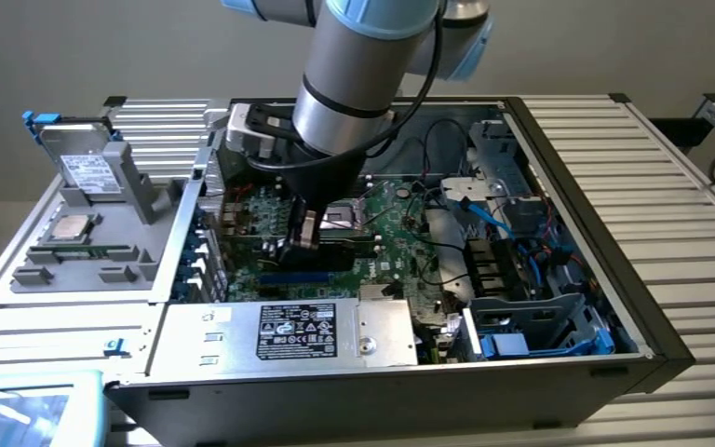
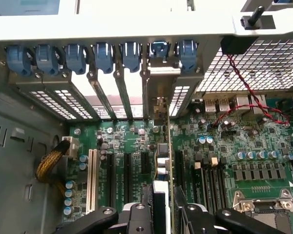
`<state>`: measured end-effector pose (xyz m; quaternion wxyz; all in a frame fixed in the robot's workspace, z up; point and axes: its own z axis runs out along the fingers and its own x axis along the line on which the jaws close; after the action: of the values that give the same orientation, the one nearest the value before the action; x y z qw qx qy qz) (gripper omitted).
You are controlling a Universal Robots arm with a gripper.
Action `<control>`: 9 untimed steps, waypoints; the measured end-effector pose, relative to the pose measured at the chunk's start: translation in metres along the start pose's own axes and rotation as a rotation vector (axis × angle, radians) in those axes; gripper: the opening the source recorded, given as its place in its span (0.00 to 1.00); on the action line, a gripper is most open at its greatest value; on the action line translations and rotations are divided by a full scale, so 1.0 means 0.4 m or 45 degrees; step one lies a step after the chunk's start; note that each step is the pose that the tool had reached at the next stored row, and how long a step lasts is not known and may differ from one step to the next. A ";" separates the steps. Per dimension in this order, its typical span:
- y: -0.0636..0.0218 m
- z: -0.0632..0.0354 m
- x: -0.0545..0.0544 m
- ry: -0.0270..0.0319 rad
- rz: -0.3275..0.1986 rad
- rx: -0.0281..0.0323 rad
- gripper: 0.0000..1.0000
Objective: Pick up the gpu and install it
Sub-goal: 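Insert the gpu into the slot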
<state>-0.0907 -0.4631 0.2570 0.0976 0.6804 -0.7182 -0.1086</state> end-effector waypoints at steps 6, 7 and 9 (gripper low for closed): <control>0.001 0.006 0.000 -0.0002 0.000 0.0004 0.27; 0.001 0.008 0.000 0.0000 0.000 0.0005 0.27; 0.002 0.012 0.000 0.0001 0.000 0.0012 0.27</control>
<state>-0.0929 -0.4631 0.2527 0.0973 0.6805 -0.7182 -0.1083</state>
